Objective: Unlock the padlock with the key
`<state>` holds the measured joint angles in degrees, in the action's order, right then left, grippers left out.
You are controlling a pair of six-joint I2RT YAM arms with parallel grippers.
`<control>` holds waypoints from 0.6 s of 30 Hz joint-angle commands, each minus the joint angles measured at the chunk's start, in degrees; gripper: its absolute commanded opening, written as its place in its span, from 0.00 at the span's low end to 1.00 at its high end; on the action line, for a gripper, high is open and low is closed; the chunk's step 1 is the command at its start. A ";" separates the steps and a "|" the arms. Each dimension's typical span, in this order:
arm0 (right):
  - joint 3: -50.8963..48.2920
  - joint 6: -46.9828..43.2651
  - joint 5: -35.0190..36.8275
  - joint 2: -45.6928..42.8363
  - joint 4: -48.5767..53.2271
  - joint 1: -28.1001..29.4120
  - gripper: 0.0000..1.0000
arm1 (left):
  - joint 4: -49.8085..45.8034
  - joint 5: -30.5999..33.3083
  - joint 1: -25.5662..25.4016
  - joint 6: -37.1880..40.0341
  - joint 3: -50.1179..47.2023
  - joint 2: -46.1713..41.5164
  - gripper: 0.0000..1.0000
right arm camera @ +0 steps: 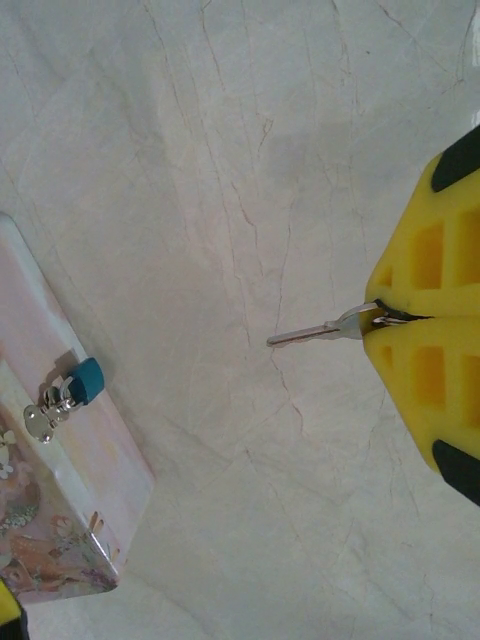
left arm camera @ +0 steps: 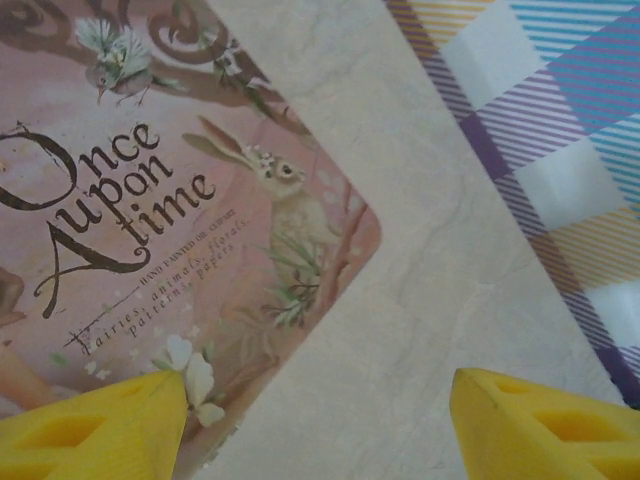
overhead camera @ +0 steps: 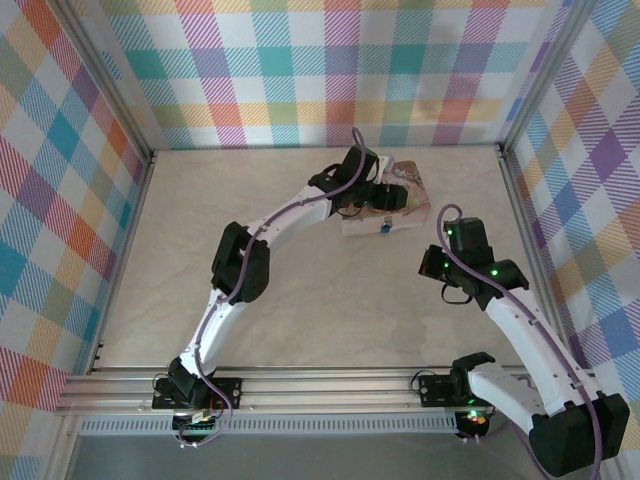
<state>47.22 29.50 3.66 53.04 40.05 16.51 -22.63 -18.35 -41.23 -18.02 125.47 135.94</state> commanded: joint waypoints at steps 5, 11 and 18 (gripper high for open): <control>-0.42 0.48 0.75 -0.58 0.79 -0.34 0.00 | -6.29 1.45 -0.51 2.84 1.66 2.25 0.70; 0.02 0.23 0.48 0.25 0.56 -0.39 0.00 | -6.68 2.76 -0.59 4.17 -2.14 0.95 0.70; 0.50 -0.05 0.26 1.14 0.45 -0.55 0.00 | -4.93 2.71 -0.58 5.16 -11.55 -4.28 0.70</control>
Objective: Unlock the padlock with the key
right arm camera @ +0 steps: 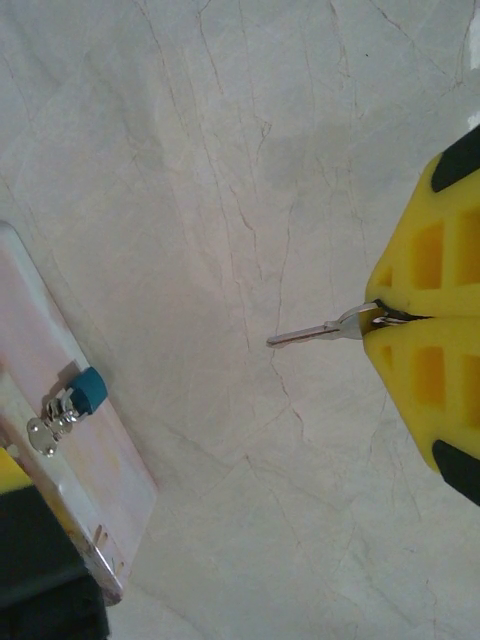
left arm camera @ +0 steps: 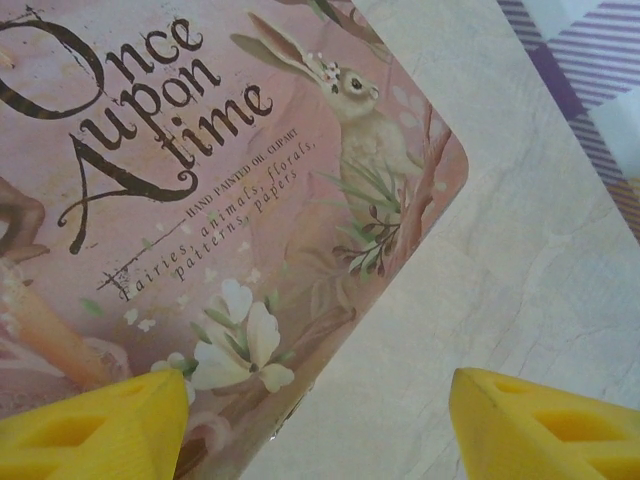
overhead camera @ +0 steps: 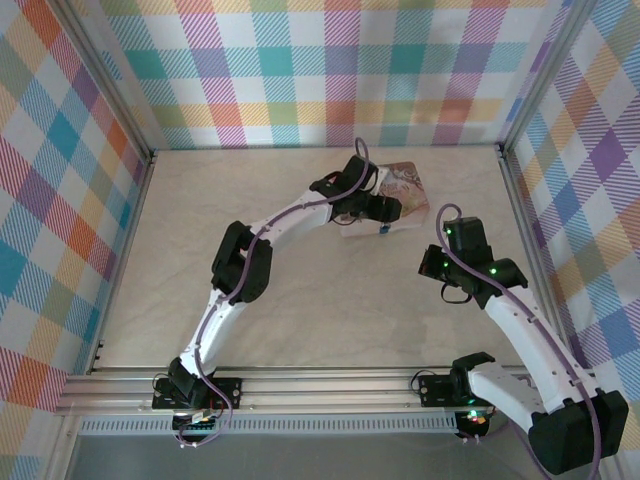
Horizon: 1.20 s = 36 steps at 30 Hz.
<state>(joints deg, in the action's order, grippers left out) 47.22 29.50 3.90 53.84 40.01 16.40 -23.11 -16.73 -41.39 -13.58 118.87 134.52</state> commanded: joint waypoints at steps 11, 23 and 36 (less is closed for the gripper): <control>-2.22 -1.25 -10.37 1.29 -9.64 -1.05 0.01 | 0.03 5.50 0.06 2.45 -28.23 -19.42 0.72; -3.19 -2.07 -14.16 3.36 -12.68 -1.03 0.01 | 3.13 6.77 5.88 -0.82 -44.23 -30.56 0.72; -6.70 0.69 -28.80 8.14 -27.33 -0.89 0.00 | 10.94 2.02 10.71 -2.40 -47.04 -34.98 0.74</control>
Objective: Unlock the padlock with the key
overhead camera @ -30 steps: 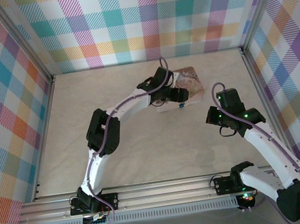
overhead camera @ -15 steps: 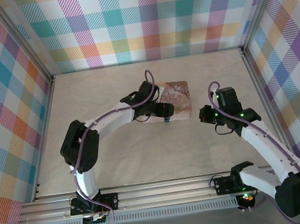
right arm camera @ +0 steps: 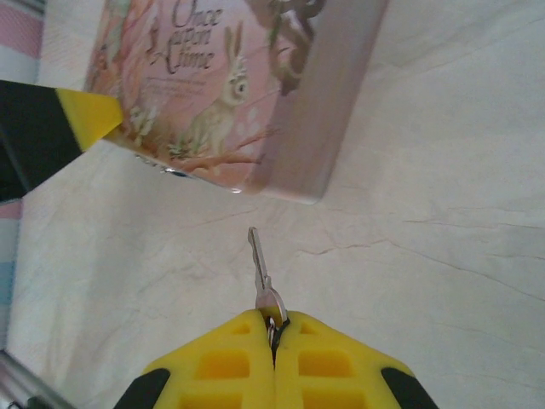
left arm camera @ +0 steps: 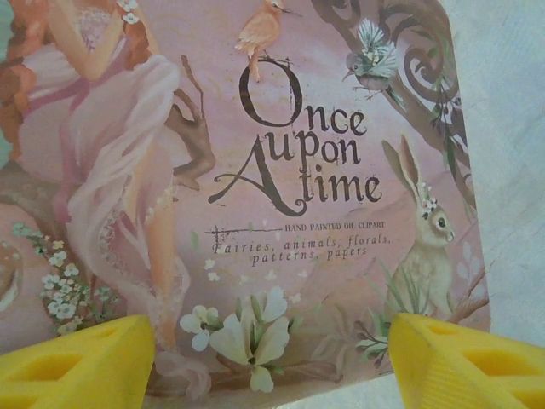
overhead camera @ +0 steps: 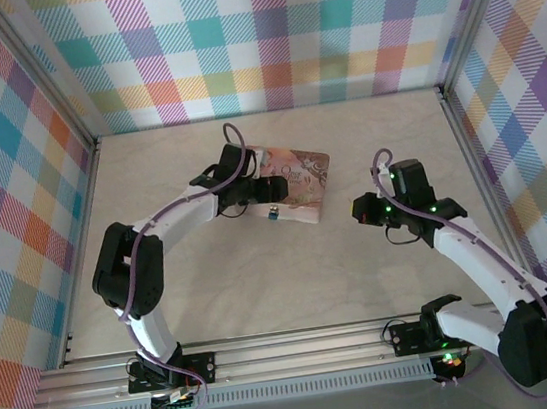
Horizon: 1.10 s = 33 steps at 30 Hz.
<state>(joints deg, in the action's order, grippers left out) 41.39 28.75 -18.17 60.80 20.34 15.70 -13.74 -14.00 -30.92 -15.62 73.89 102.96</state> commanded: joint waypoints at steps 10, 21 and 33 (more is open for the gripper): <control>6.20 0.06 -13.08 15.84 -17.72 4.26 0.00 | 12.55 3.80 0.34 -2.61 -17.47 -19.28 0.83; 18.35 -1.87 -14.65 34.81 -21.22 5.56 0.00 | 23.99 8.36 0.33 -3.11 -33.73 -27.22 0.88; 24.57 -1.63 -12.84 44.68 -15.69 5.74 0.00 | 30.11 5.54 0.24 -2.53 -36.76 -20.85 0.89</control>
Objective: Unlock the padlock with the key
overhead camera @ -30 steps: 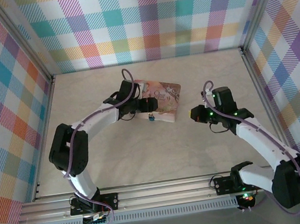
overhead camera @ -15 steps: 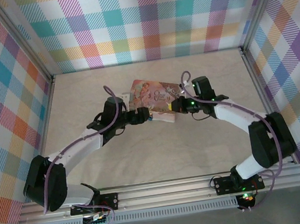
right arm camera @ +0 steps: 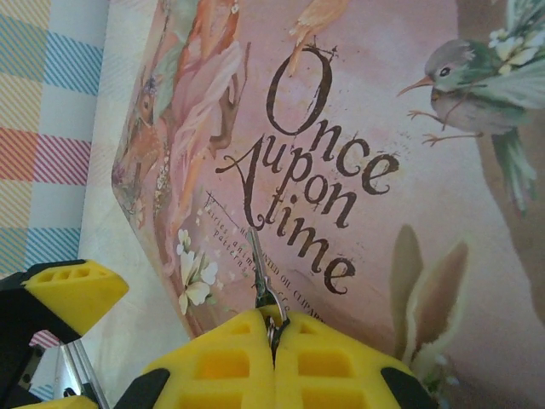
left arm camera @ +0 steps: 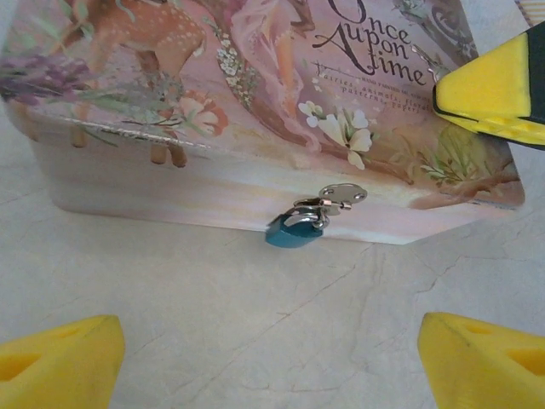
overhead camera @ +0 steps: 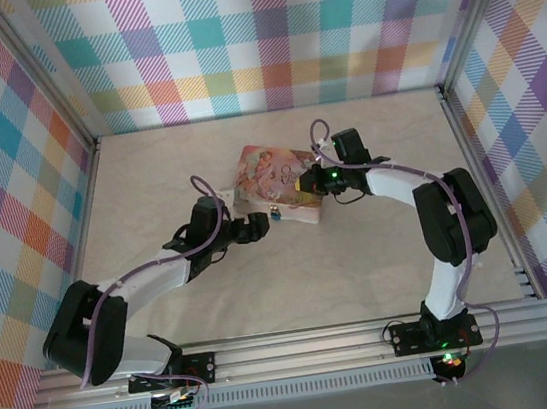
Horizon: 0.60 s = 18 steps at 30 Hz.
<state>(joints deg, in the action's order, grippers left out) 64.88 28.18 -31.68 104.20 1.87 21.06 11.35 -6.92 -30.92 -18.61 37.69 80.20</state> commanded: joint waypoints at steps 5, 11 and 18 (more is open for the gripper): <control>0.62 -1.36 1.82 2.67 5.68 0.52 0.00 | 10.13 -5.27 0.24 1.00 -0.70 5.67 0.83; 0.08 -2.06 2.84 2.88 7.03 1.09 0.00 | 14.33 -8.21 0.24 1.31 0.26 10.32 0.74; -0.36 -2.17 3.31 2.34 7.14 1.44 0.00 | 19.85 -10.01 0.24 0.50 1.17 15.72 0.68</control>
<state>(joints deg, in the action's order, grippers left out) 65.71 27.55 -30.63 104.49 3.70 21.47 26.15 -15.46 -30.92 -18.44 37.71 94.21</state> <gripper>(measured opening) 0.053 0.681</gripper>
